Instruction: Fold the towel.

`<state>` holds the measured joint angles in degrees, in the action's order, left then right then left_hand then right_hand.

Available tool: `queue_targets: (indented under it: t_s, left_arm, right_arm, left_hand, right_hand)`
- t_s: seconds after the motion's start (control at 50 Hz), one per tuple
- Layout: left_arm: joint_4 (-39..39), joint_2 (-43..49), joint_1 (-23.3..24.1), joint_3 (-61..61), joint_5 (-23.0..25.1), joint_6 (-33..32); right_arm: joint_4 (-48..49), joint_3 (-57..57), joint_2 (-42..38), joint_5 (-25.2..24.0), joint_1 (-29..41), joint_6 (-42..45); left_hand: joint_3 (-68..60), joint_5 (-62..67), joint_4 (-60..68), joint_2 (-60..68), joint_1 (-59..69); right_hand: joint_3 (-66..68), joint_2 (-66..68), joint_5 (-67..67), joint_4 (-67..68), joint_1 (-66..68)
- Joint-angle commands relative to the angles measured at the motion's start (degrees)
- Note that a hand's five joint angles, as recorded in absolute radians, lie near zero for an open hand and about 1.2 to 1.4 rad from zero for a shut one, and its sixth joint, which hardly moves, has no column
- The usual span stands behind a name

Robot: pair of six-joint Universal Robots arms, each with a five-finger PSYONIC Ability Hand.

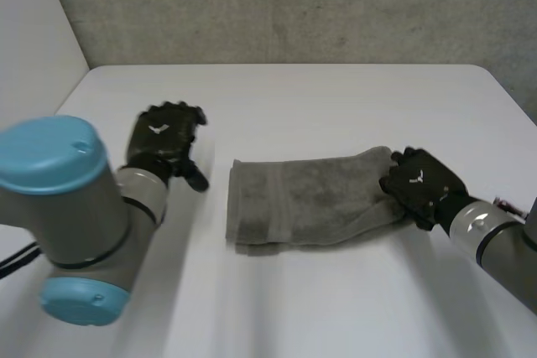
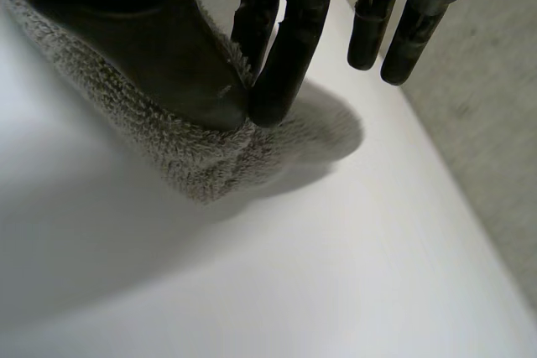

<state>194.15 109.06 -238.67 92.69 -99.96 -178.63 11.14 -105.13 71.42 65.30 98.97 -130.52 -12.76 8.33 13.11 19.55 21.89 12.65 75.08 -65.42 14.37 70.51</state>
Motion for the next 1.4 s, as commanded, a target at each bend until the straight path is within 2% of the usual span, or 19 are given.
queue_targets:
  t_s: [0.02, 0.14, 0.18, 0.34, 0.5, 0.54, 0.56, 0.58, 0.6, 0.62, 0.64, 0.66, 0.74, 0.78, 0.84, 0.94, 1.1, 1.26, 1.4]
  left_arm:
    - [0.09, -5.53, -5.14, 2.58, 1.00, 0.22]
    - [0.00, -7.46, -9.09, 3.38, 3.55, 1.89]
    - [0.00, -8.07, -10.32, 3.81, 3.72, 3.46]
    - [0.09, -9.13, -12.87, 5.48, 4.16, 6.37]
    - [0.17, -8.69, -12.26, 5.48, 4.25, 6.54]
    - [0.26, -8.60, -12.17, 5.40, 4.16, 6.54]
    - [0.26, -8.60, -12.17, 5.40, 4.16, 6.54]
    - [0.26, -8.69, -12.08, 5.22, 4.16, 6.54]
    - [0.44, -8.60, -11.99, 4.87, 4.16, 6.54]
    - [0.44, -8.60, -11.99, 4.87, 4.16, 6.54]
    - [0.44, -8.43, -11.99, 4.52, 4.07, 6.54]
    - [0.70, -8.43, -11.91, 4.08, 4.07, 6.63]
    - [0.96, -8.25, -11.38, 2.51, 3.99, 6.89]
    - [0.96, -7.90, -10.94, 1.53, 3.99, 6.98]
    - [1.14, -6.76, -10.06, -0.32, 3.90, 8.48]
    - [1.23, -4.21, -9.18, -3.13, 4.07, 13.22]
    - [0.17, 4.32, -2.06, -9.90, 5.30, 15.16]
    - [-1.94, 15.20, 3.90, -15.25, 7.15, 15.07]
    - [-1.94, 19.60, 6.37, -16.05, 7.15, 12.36]
  right_arm:
    - [-0.77, 6.50, 1.62, -0.09, 7.44, 8.08]
    - [0.02, 12.50, -1.55, -0.44, 15.46, 9.76]
    - [0.20, 16.69, -5.22, -0.70, 21.32, 11.24]
    - [0.20, 25.93, -15.32, -0.70, 31.62, 13.98]
    - [0.20, 28.76, -22.46, -3.06, 35.59, 14.24]
    - [0.20, 28.50, -22.38, -4.12, 35.59, 14.07]
    - [0.20, 28.06, -21.77, -5.00, 35.50, 13.37]
    - [0.20, 28.05, -21.76, -5.01, 35.50, 13.36]
    - [0.02, 27.62, -20.63, -5.27, 34.98, 12.40]
    - [0.02, 27.61, -20.62, -5.27, 34.97, 12.40]
    - [0.11, 27.00, -18.88, -5.36, 34.28, 10.74]
    - [0.11, 26.22, -17.03, -5.53, 32.97, 7.77]
    - [0.37, 24.01, -13.68, -5.53, 29.96, -1.93]
    - [1.07, 21.04, -9.74, -5.36, 27.34, -13.04]
    - [1.52, 19.35, -7.96, -5.09, 25.57, -17.84]
    - [0.91, 14.26, -2.96, -0.89, 17.33, -33.28]
    - [-0.77, 13.81, -3.65, 6.76, 11.51, -40.60]
    - [-0.77, 18.55, -9.97, 13.61, 11.42, -44.46]
    - [-4.53, 24.52, -17.00, 14.16, 11.77, -48.51]
  left_hand:
    - [2.76, -1.05, -3.11, -2.27, -4.61]
    - [2.76, -1.38, -3.11, -2.61, -4.94]
    - [2.76, -1.72, -3.11, -2.94, -5.28]
    - [2.76, -2.22, -3.11, -3.45, -5.78]
    - [2.76, -2.39, -3.11, -3.62, -5.95]
    - [2.76, -2.73, -3.11, -3.95, -6.29]
    - [2.76, -2.73, -3.11, -3.95, -6.29]
    - [2.76, -3.40, -3.11, -4.62, -6.96]
    - [2.76, -3.74, -3.11, -4.96, -7.29]
    - [2.76, -3.74, -3.11, -4.96, -7.30]
    - [2.76, -4.07, -3.11, -5.30, -7.63]
    - [2.76, -4.24, -3.11, -5.47, -7.80]
    - [2.76, -4.24, -3.11, -5.47, -7.80]
    - [2.76, -4.24, -3.11, -5.47, -7.80]
    - [2.76, -4.24, -3.11, -5.47, -7.80]
    - [2.76, -4.08, -3.11, -5.30, -7.63]
    - [2.76, -3.74, -3.11, -4.96, -7.30]
    - [2.76, -3.40, -3.11, -4.63, -6.96]
    - [2.76, -3.57, -3.11, -4.80, -7.13]
  right_hand:
    - [-2.65, 4.92, -4.58, -4.37, 9.49]
    - [-2.65, 4.92, -4.58, -4.37, 9.49]
    - [-2.65, 4.92, -4.58, -4.37, 9.49]
    - [-2.65, 4.92, -4.58, -4.37, 9.49]
    - [-2.65, 4.92, -4.58, -4.37, 9.49]
    - [-2.65, 4.92, -4.58, -4.37, 9.49]
    - [-2.65, -6.35, 6.69, -4.37, -1.77]
    - [-2.65, -6.46, 6.80, -4.37, -1.88]
    - [-2.65, -35.44, 35.78, -4.37, -30.86]
    - [-2.65, -35.73, 36.07, -4.37, -31.15]
    - [-2.65, -60.71, 61.05, -4.37, -56.13]
    - [-2.65, -65.08, 65.42, -4.37, -60.51]
    - [-2.65, -65.08, 65.42, -4.37, -60.51]
    - [-2.65, -65.08, 65.42, -4.37, -60.51]
    - [-2.65, -65.08, 65.42, -4.37, -60.51]
    - [-2.65, -65.08, 65.42, -4.37, -60.51]
    - [-2.65, -65.08, 65.42, -4.37, -60.51]
    - [-2.65, -65.08, 65.42, -4.37, -60.51]
    - [-2.65, -65.08, 65.42, -4.37, -60.51]
